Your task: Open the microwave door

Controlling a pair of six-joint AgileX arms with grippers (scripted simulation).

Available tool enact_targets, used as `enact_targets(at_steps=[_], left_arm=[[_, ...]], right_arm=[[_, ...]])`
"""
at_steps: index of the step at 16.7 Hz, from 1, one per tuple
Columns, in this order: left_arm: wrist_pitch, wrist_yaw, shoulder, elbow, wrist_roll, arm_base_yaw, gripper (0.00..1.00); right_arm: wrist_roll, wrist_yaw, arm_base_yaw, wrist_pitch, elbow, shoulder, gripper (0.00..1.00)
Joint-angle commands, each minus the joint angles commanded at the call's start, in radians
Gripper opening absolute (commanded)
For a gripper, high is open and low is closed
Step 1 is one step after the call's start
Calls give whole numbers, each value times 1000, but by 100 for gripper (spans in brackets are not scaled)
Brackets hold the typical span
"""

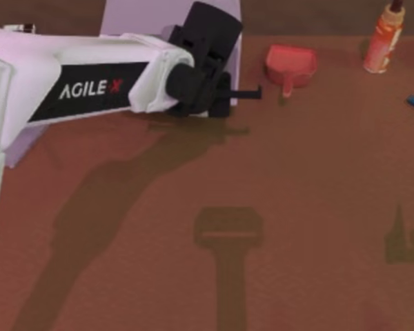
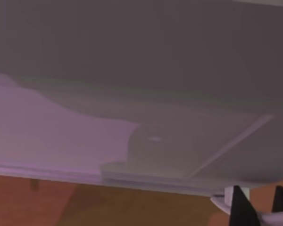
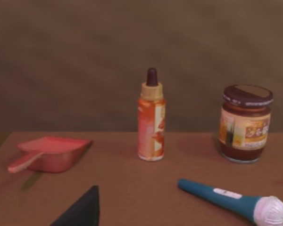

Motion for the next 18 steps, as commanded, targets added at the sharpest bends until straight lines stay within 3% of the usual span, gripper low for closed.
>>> enact_targets(at_steps=[8, 18], left_arm=[[40, 34, -43, -72, 59, 18, 0], [40, 34, -43, -72, 59, 18, 0]], right_arm=[[0, 0, 0, 0, 0, 0, 100], [0, 0, 0, 0, 0, 0, 100]])
